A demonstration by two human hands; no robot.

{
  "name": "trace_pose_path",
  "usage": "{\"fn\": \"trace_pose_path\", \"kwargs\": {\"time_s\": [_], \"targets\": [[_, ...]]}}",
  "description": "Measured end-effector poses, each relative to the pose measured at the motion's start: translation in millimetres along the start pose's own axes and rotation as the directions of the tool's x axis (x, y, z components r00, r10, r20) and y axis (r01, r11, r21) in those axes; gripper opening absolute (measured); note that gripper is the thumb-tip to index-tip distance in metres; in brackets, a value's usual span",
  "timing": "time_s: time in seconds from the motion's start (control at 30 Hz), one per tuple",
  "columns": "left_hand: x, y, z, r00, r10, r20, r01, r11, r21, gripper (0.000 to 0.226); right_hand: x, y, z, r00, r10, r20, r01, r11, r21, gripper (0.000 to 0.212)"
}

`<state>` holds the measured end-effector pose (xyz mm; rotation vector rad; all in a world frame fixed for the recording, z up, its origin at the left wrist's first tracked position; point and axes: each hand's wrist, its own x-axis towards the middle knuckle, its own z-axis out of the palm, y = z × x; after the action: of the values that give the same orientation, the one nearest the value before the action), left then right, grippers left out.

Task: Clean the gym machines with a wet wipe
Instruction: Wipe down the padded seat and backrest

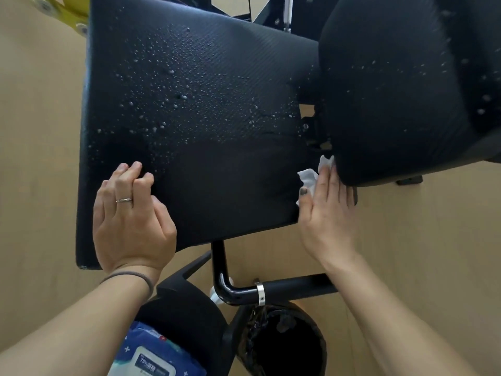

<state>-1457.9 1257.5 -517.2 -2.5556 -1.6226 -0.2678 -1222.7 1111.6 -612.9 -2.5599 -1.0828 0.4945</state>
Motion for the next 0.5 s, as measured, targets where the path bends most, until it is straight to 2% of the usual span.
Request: {"fn": "trace_pose_path", "kwargs": {"time_s": [0.07,0.13,0.2,0.27,0.3,0.33,0.4,0.43,0.5], "targets": [[0.6,-0.2,0.4,1.000,0.006,-0.007,-0.006,1.000,0.002,0.038,-4.1,-37.2,5.5,0.999,-0.038,0.005,0.038,0.998,0.044,0.075],[0.6,-0.8,1.1,1.000,0.014,-0.010,-0.013,1.000,0.005,0.037,-16.6,-79.1,11.2,0.971,-0.231,0.055,0.227,0.972,0.067,0.072],[-0.1,-1.8,2.0,1.000,0.017,-0.018,-0.017,1.000,0.013,0.036,-31.3,-105.7,12.9,0.894,-0.425,0.145,0.417,0.905,0.084,0.067],[0.0,-2.3,2.3,1.000,0.015,-0.021,-0.015,1.000,0.013,0.036,-25.4,-103.8,5.9,0.818,-0.549,0.170,0.548,0.834,0.056,0.066],[0.2,-1.9,2.1,1.000,0.016,-0.017,-0.016,1.000,0.010,0.036,-11.9,-94.4,2.9,0.813,-0.556,0.174,0.562,0.827,0.018,0.066],[0.6,-1.6,2.1,1.000,0.016,-0.010,-0.015,1.000,0.009,0.036,7.5,-83.3,1.7,0.841,-0.514,0.170,0.524,0.852,-0.015,0.067],[0.6,-2.0,1.4,1.000,0.017,0.000,-0.017,1.000,0.014,0.037,55.1,-65.5,-4.5,0.942,-0.301,0.148,0.312,0.948,-0.058,0.069],[0.1,-1.9,1.5,1.000,0.021,-0.001,-0.021,1.000,0.015,0.037,73.2,-63.8,-5.8,0.970,-0.203,0.133,0.212,0.976,-0.059,0.070],[-0.1,-2.6,2.8,1.000,0.024,-0.006,-0.024,1.000,0.017,0.036,79.1,-86.3,-1.9,0.981,-0.161,0.106,0.166,0.985,-0.046,0.073]]}}
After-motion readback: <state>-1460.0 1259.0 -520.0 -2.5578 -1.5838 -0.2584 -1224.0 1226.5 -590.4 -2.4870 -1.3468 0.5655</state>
